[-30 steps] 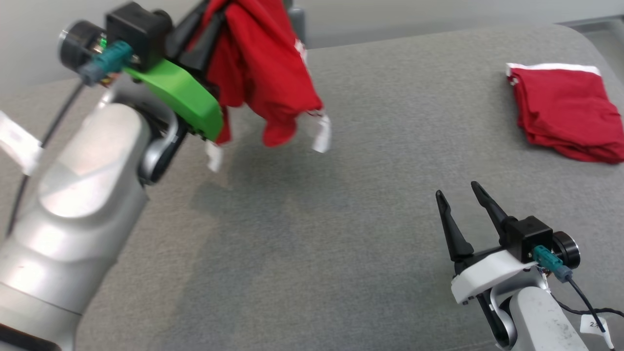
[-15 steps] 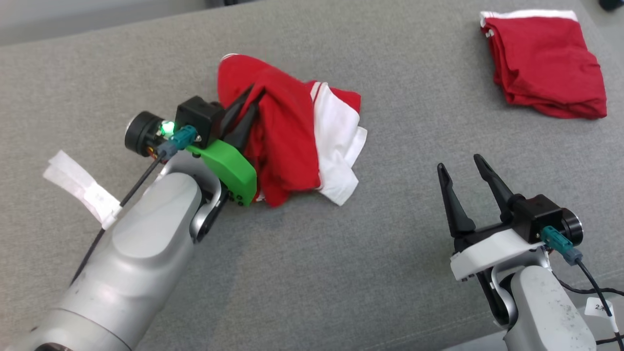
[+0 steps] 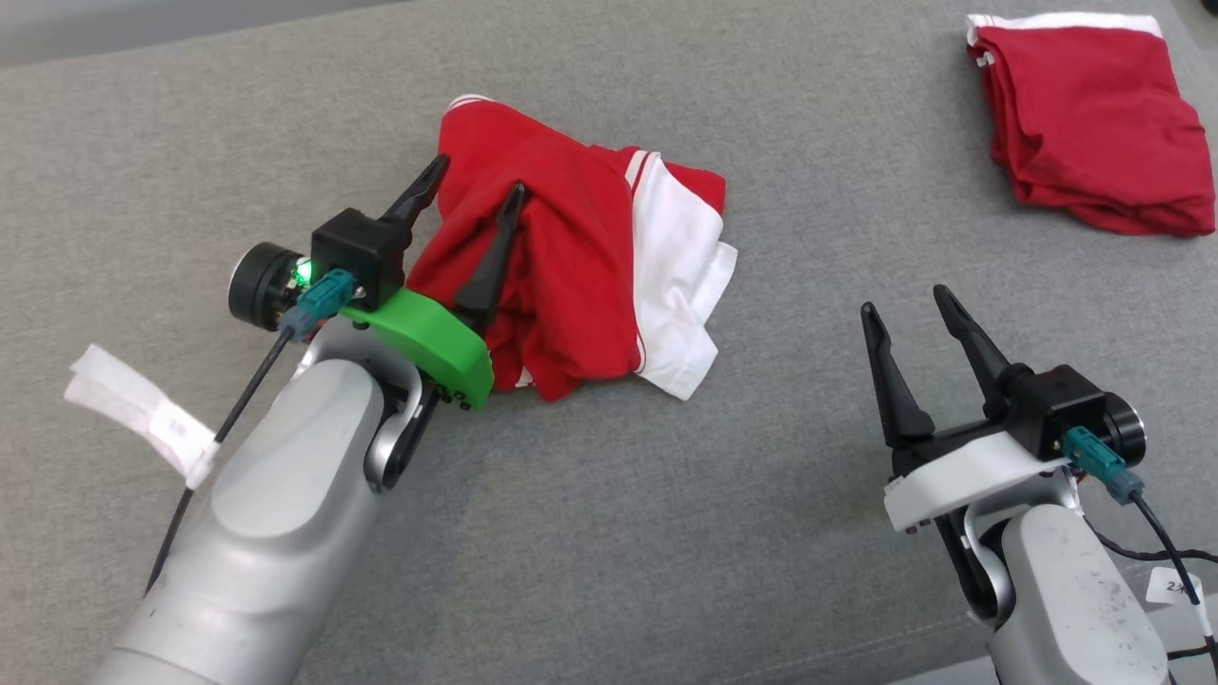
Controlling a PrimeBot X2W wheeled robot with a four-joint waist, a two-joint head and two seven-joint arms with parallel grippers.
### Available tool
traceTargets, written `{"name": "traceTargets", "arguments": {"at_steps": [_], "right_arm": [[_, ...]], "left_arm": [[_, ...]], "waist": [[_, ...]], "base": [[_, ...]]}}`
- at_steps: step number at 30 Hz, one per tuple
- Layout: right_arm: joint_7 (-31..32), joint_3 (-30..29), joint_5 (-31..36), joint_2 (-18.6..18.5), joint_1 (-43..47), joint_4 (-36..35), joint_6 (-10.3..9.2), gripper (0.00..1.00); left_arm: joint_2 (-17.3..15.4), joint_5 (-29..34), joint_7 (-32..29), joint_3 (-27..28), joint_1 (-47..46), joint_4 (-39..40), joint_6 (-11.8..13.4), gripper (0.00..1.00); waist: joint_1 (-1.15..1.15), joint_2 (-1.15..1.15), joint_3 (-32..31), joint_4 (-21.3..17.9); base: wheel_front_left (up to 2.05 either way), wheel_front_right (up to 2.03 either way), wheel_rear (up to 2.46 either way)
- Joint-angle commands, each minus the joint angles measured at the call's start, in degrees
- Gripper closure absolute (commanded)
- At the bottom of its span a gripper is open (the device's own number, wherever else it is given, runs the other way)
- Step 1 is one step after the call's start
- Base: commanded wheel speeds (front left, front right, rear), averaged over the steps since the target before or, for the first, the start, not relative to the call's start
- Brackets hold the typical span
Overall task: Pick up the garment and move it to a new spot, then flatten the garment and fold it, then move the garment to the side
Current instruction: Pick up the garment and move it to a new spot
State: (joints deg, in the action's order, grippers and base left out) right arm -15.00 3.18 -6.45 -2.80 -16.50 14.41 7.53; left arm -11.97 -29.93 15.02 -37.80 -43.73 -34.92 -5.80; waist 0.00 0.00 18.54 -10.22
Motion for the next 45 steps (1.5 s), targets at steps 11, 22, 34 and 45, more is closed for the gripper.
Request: {"name": "traceTargets", "arguments": {"at_steps": [11,22,34,45], "right_arm": [[-0.25,-1.44,1.82,-0.19,0.52,1.22,-0.09,0.00],[-0.25,-0.74,-0.54,-0.19,3.72,2.48,-0.09,0.00],[-0.25,-0.19,-3.32,-0.20,8.40,2.61,-0.09,0.00],[-0.25,-1.08,-3.05,-0.20,10.55,3.82,-0.09,0.00]], "left_arm": [[0.82,3.22,0.18,9.52,11.88,7.50,-0.21,0.00],[3.87,3.99,0.12,20.33,27.19,14.74,0.26,0.00],[6.85,6.32,0.12,31.29,42.17,20.65,0.36,0.00],[8.23,7.22,0.12,33.14,45.45,21.46,-0.73,0.00]], "waist": [[0.00,0.00,-7.51,4.74],[0.00,0.00,-12.70,7.21],[0.00,0.00,-16.31,8.93],[0.00,0.00,-17.41,10.33]], "base": [[0.00,0.00,0.00],[0.00,0.00,0.00],[0.00,0.00,0.00],[0.00,0.00,0.00]]}}
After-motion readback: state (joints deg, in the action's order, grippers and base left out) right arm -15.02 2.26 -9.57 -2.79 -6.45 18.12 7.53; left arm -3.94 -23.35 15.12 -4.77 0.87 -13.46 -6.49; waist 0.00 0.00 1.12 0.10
